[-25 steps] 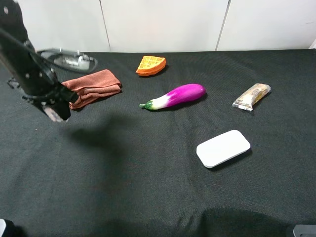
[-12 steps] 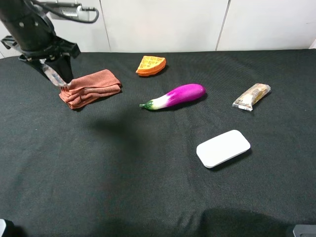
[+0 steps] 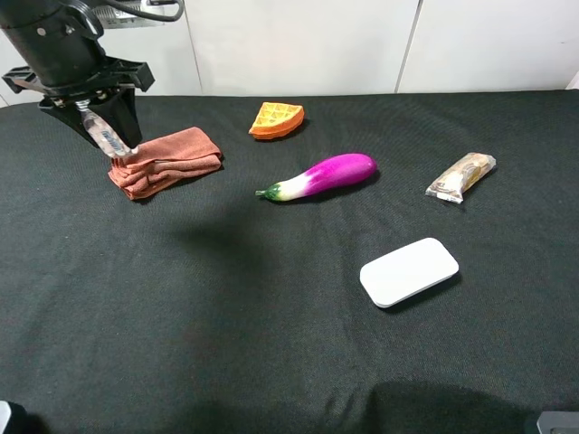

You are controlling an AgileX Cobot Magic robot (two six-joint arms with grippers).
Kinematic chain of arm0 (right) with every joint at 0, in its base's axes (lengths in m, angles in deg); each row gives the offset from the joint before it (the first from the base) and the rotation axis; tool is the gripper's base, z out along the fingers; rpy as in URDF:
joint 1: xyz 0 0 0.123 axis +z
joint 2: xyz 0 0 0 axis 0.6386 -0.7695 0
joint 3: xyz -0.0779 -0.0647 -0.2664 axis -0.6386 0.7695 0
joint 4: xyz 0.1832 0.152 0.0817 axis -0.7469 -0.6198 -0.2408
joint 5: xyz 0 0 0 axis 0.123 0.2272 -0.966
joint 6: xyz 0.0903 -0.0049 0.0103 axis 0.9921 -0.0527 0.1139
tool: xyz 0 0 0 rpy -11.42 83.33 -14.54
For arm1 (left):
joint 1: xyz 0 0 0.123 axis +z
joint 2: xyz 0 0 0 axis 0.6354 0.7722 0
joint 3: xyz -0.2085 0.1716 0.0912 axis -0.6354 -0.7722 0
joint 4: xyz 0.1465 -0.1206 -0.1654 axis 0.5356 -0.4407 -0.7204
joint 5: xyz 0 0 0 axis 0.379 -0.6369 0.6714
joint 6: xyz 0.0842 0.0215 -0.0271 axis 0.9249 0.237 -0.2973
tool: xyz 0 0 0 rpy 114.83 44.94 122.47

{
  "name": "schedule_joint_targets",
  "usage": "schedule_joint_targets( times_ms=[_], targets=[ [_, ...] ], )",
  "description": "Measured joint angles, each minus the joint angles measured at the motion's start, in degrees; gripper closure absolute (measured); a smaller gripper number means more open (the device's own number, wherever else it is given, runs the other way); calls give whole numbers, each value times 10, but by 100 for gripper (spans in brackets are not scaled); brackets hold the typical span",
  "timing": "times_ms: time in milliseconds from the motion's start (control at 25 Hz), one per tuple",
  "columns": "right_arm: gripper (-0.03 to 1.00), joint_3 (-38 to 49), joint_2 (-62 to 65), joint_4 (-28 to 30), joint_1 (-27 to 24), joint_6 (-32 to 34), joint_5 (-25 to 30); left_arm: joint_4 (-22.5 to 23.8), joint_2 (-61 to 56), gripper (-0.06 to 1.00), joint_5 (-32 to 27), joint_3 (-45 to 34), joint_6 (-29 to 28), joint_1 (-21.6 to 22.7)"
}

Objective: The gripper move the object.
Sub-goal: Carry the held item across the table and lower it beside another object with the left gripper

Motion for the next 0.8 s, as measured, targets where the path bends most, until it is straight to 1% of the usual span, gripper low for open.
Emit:
schedule_joint_targets(
  times_ms=[160, 360, 440, 640, 800],
  targets=[
    [27, 0, 0, 0, 0, 0, 0, -2, 0, 45, -12, 0, -7, 0],
    [27, 0, 0, 0, 0, 0, 0, 1, 0, 45, -10, 0, -8, 0],
    [27, 0, 0, 0, 0, 0, 0, 13, 0, 45, -2, 0, -8, 0],
    [27, 0, 0, 0, 0, 0, 0, 73, 0, 45, 17, 0, -9, 0],
    [27, 0, 0, 0, 0, 0, 0, 99, 6, 45, 35, 0, -16, 0]
  ],
)
